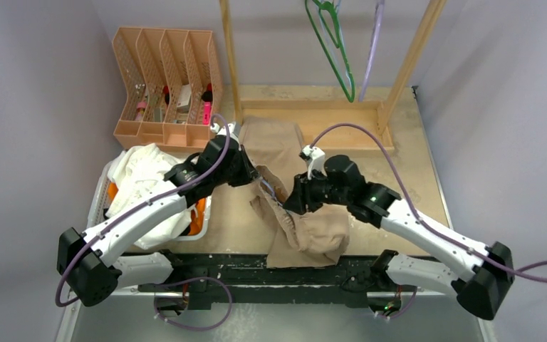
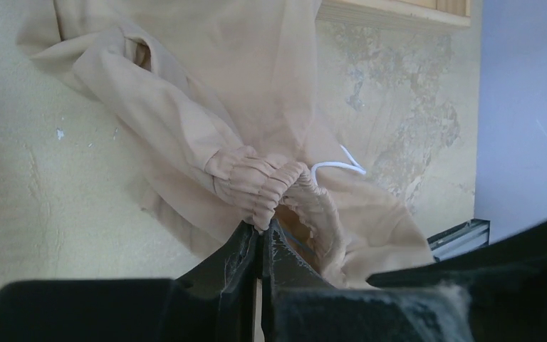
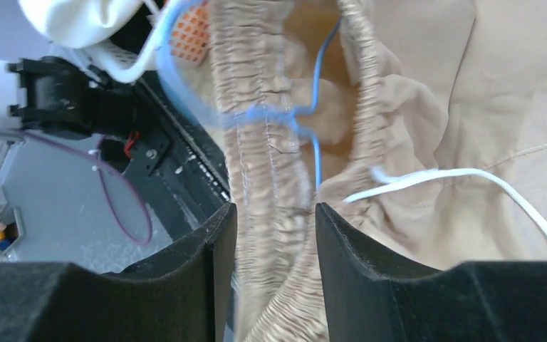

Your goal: Remove the shorts from the hanger

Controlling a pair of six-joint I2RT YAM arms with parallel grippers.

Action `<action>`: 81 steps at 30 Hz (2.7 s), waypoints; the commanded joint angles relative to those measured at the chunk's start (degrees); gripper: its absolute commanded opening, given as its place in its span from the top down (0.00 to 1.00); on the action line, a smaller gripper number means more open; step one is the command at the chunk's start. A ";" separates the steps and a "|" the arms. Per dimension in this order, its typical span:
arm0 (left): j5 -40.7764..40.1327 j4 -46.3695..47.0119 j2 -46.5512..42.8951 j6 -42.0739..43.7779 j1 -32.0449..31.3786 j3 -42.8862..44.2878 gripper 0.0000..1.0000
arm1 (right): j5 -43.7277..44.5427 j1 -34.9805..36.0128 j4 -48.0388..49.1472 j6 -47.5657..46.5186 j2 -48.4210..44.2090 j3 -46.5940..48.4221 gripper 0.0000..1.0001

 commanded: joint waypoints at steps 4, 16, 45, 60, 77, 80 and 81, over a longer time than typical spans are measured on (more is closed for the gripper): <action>0.56 2.96 -1.34 0.19 -0.35 -2.63 1.00 | 5.74 4.77 10.78 3.99 9.09 -2.33 0.53; -1.56 -0.38 1.29 1.72 -0.65 -5.94 1.00 | 10.26 13.98 15.72 8.92 5.22 -3.34 0.59; -1.71 -2.78 -2.11 1.24 -0.64 -5.92 1.00 | 13.75 16.15 12.47 3.46 30.89 3.38 0.56; -3.15 -3.66 -2.71 0.89 -0.59 -5.93 1.00 | 16.95 17.09 13.64 3.73 26.08 1.20 1.00; -25.16 -19.21 2.46 10.45 0.01 13.33 1.00 | -0.75 16.72 9.84 2.01 2.27 -9.89 1.00; -28.83 -22.03 3.00 10.06 0.05 11.81 1.00 | 2.99 16.71 9.50 3.90 -2.43 -11.83 1.00; -29.44 -22.87 2.87 10.00 -0.01 10.95 1.00 | 2.89 16.71 10.32 4.24 -4.28 -12.62 1.00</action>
